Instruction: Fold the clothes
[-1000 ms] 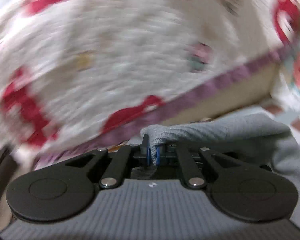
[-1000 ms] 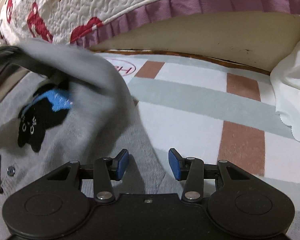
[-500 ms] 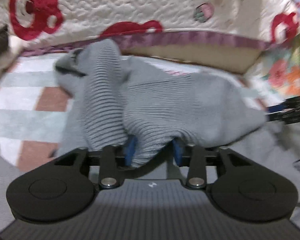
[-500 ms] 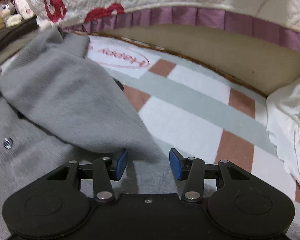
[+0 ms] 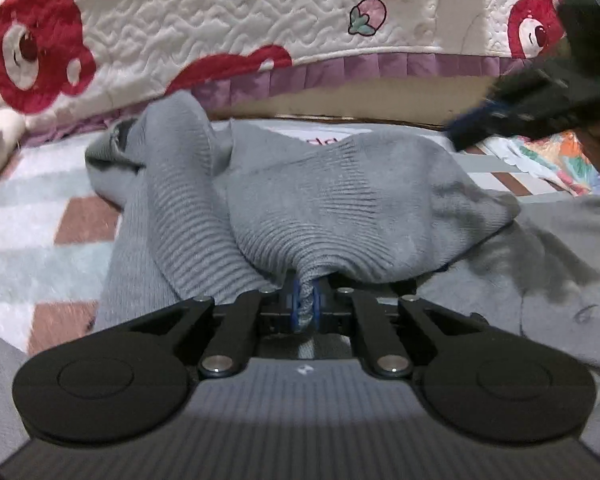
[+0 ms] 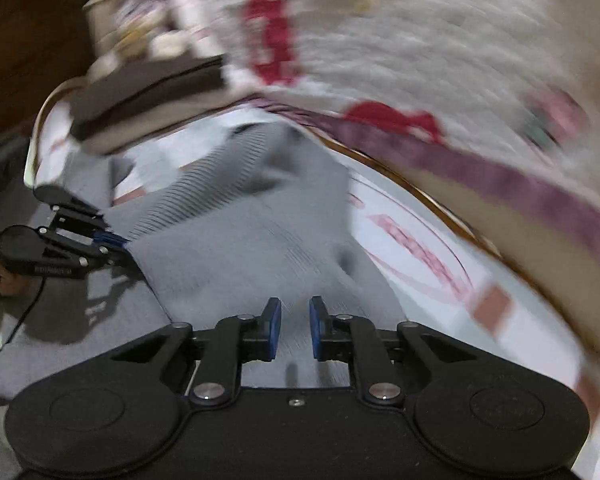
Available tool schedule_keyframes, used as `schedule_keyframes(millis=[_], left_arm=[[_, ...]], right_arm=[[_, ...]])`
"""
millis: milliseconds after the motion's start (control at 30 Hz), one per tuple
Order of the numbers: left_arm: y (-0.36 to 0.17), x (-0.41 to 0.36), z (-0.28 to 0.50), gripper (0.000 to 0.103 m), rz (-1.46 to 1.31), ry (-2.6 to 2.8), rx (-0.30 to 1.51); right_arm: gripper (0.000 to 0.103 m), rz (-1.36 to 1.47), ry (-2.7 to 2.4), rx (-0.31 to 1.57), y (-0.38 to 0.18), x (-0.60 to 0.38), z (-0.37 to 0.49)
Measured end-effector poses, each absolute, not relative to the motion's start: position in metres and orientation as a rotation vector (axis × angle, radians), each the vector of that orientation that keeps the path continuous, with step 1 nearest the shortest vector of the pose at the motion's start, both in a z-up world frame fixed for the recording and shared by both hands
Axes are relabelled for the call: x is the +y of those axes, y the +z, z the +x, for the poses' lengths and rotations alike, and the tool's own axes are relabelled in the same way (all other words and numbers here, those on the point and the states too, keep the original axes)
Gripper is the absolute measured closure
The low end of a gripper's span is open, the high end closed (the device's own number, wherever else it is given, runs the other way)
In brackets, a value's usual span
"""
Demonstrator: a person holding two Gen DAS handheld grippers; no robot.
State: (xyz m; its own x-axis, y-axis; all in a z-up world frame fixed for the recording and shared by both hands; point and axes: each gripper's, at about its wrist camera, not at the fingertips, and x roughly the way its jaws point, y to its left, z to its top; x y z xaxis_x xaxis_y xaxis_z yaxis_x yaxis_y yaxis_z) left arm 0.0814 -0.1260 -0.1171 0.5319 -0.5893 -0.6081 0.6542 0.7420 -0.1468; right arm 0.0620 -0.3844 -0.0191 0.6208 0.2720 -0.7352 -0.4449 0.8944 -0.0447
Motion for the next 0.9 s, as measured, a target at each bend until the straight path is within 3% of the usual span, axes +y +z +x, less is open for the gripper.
schedule_keyframes(millis=[67, 200, 433, 533, 567, 600, 633, 733, 833, 900], left_arm=[[-0.119, -0.123, 0.087, 0.097, 0.063, -0.747, 0.700], [-0.122, -0.117, 0.092, 0.097, 0.077, -0.793, 0.703], [-0.115, -0.097, 0.117, 0.097, -0.029, -0.827, 0.691], [-0.113, -0.091, 0.124, 0.097, -0.069, -0.810, 0.694], [-0.112, -0.087, 0.125, 0.096, -0.089, -0.791, 0.680], [-0.111, -0.084, 0.125, 0.096, -0.108, -0.771, 0.666], [-0.110, -0.080, 0.126, 0.093, -0.128, -0.752, 0.653], [-0.108, -0.069, 0.129, 0.089, -0.186, -0.693, 0.611], [-0.105, -0.059, 0.131, 0.057, -0.243, -0.634, 0.569], [-0.104, -0.051, 0.133, 0.055, -0.280, -0.595, 0.541]], right_arm=[[0.087, -0.307, 0.463, 0.803, -0.020, -0.354, 0.081], [0.047, -0.465, 0.461, 0.838, -0.037, -0.304, 0.114], [0.047, -0.467, 0.492, 1.011, -0.063, -0.297, 0.163], [0.041, -0.467, 0.505, 1.085, -0.074, -0.295, 0.184], [0.042, -0.467, 0.509, 1.110, -0.078, -0.294, 0.191], [0.063, -0.467, 0.513, 1.134, -0.081, -0.293, 0.198], [0.090, -0.470, 0.517, 1.155, -0.085, -0.292, 0.204], [0.093, -0.584, 0.510, 1.088, -0.074, -0.280, 0.186], [0.095, -0.574, 0.419, 0.973, -0.038, -0.302, 0.180], [0.097, -0.565, 0.280, 0.900, -0.017, -0.336, 0.182]])
